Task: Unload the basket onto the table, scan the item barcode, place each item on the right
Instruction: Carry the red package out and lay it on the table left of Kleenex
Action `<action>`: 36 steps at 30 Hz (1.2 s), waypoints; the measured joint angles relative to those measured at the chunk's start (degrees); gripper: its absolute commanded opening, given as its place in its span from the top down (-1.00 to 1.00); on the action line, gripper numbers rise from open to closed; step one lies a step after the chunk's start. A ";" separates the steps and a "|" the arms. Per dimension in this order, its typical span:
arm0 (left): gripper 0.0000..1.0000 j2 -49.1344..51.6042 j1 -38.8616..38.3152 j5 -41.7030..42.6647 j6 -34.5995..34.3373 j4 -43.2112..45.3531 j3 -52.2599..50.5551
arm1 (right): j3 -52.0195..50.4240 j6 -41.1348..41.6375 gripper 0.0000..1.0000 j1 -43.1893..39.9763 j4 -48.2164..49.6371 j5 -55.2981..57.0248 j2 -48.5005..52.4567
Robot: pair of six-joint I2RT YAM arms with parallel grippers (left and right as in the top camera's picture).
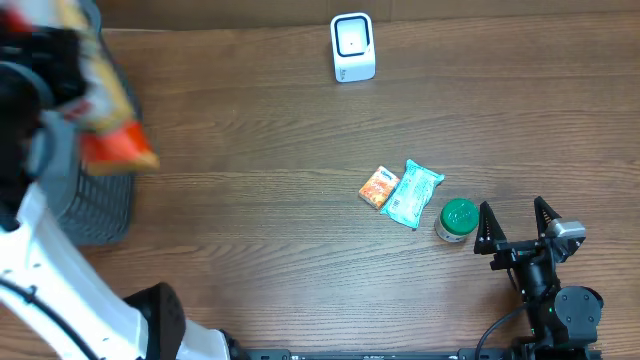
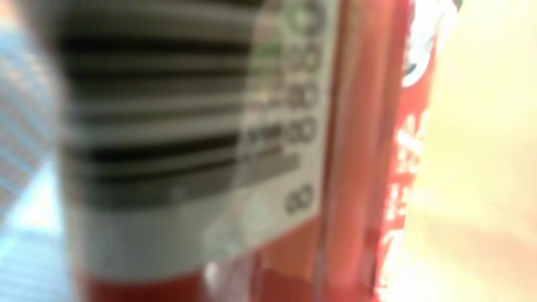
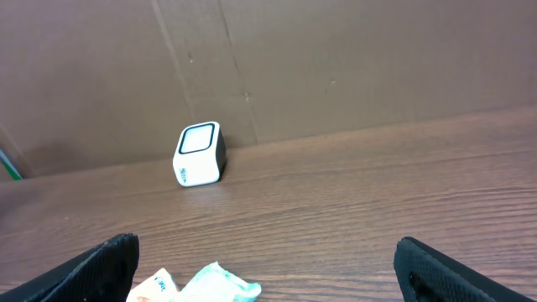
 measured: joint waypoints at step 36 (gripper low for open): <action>-0.51 7.13 -44.17 -11.10 -22.01 28.94 -78.66 | 0.00 0.00 -1.00 0.00 -0.02 0.00 0.00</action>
